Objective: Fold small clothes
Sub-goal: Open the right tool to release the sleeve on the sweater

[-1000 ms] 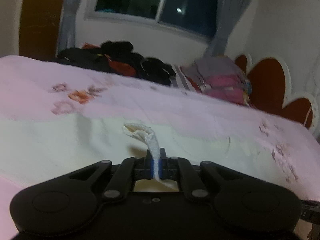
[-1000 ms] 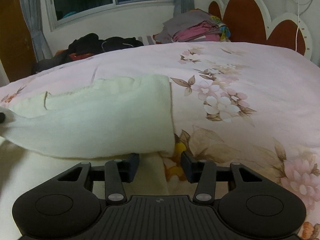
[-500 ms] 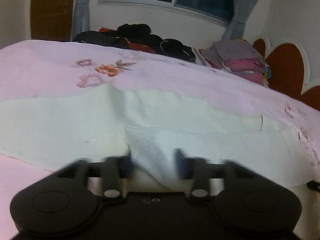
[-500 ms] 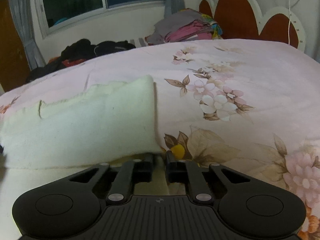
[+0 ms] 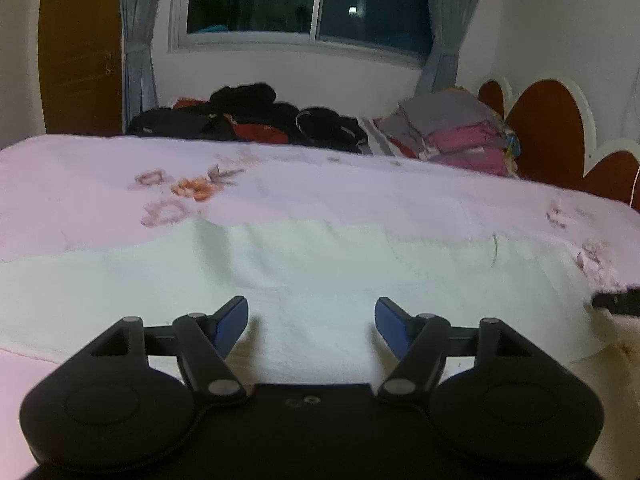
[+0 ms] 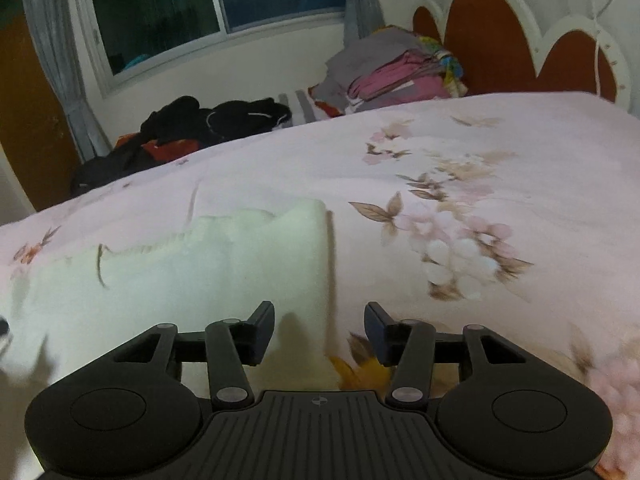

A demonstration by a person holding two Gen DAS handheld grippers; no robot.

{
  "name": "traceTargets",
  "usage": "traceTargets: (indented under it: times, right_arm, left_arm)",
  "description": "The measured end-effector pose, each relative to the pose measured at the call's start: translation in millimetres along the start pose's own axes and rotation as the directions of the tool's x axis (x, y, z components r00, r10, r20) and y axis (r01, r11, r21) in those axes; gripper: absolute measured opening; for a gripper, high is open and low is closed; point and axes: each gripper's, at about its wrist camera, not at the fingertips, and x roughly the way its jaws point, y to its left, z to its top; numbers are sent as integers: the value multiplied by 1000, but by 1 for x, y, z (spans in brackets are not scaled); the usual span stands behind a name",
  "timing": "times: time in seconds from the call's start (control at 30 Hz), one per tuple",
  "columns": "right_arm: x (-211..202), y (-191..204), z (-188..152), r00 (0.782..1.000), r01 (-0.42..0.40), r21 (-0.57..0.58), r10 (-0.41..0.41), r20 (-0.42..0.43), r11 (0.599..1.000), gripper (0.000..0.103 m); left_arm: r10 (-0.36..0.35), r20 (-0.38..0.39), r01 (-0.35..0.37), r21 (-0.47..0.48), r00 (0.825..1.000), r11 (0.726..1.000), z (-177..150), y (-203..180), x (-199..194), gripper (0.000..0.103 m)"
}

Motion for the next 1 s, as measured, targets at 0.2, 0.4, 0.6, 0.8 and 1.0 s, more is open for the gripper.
traceTargets:
  times: [0.2, 0.4, 0.6, 0.8, 1.0]
  right_arm:
    - [41, 0, 22, 1000, 4, 13, -3, -23, 1000, 50]
    - [61, -7, 28, 998, -31, 77, 35, -46, 997, 19]
    - [54, -11, 24, 998, 69, 54, -69, 2, 996, 6]
    - [54, -9, 24, 994, 110, 38, -110, 8, 993, 7]
    - [22, 17, 25, 996, 63, -47, -60, 71, 997, 7]
  left_arm:
    - [16, -41, -17, -21, 999, 1000, -6, 7, 19, 69]
    - [19, -48, -20, -13, 999, 1000, -8, 5, 25, 69]
    - [-1, -44, 0, -25, 999, 1000, -7, 2, 29, 70]
    - [23, -52, -22, 20, 998, 1000, -12, 1, 37, 71]
    - [14, -59, -13, 10, 998, 1000, -6, 1, 25, 78]
